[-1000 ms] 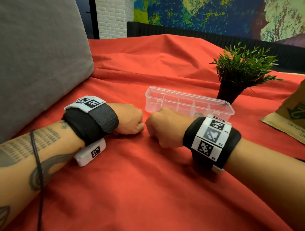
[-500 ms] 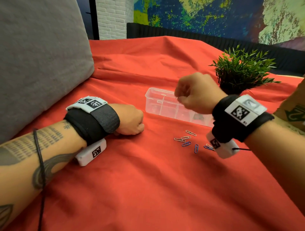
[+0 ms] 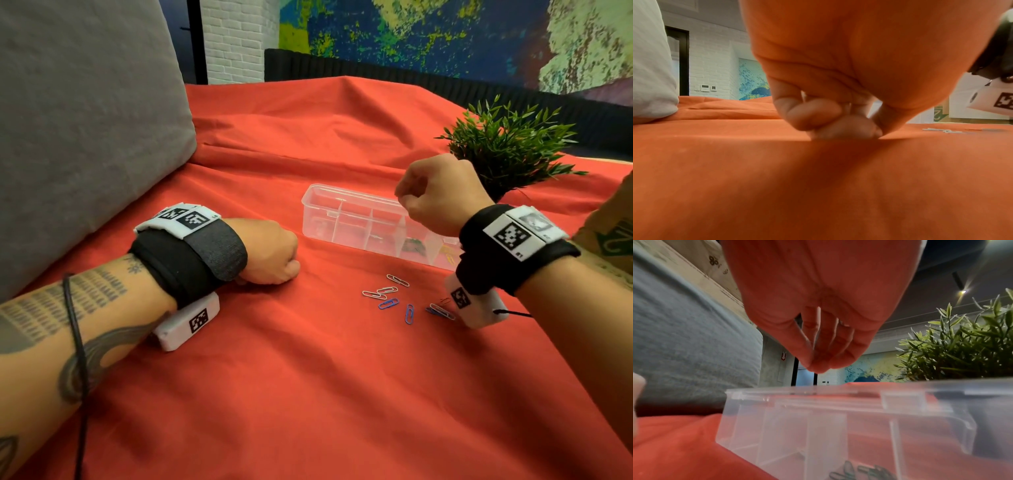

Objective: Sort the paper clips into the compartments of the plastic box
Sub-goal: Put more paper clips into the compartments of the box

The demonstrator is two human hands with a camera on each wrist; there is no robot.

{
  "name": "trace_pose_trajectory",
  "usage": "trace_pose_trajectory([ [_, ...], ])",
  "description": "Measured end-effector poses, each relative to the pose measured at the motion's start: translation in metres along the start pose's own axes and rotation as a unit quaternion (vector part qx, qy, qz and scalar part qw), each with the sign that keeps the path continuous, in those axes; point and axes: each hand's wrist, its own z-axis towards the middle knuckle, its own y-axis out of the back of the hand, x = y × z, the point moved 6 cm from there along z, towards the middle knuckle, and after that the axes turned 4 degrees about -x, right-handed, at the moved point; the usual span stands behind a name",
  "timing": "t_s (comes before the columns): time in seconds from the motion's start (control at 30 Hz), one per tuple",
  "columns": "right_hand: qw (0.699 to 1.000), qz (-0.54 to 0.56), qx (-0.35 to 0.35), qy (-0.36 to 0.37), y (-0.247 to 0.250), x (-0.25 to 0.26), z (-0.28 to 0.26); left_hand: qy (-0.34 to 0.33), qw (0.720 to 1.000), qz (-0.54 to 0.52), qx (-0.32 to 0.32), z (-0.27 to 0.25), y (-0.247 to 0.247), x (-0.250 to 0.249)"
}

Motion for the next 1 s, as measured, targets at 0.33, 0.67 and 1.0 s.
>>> trace_pose_trajectory([
  [0.33,0.972,-0.078,0.204,0.085,-0.005,0.036,-0.049,0.005,1.000,0.007,-0.010,-0.001,0.000,0.000],
  [0.67,0.933,-0.142,0.317,0.094,-0.040,0.037,-0.074,0.001,1.000,0.007,0.008,0.001,-0.004,0.004],
  [1.0,0.947,-0.093,0.288,0.111,-0.040,0.043,-0.071,-0.009,1.000,0.005,0.004,0.001,-0.004,0.002],
])
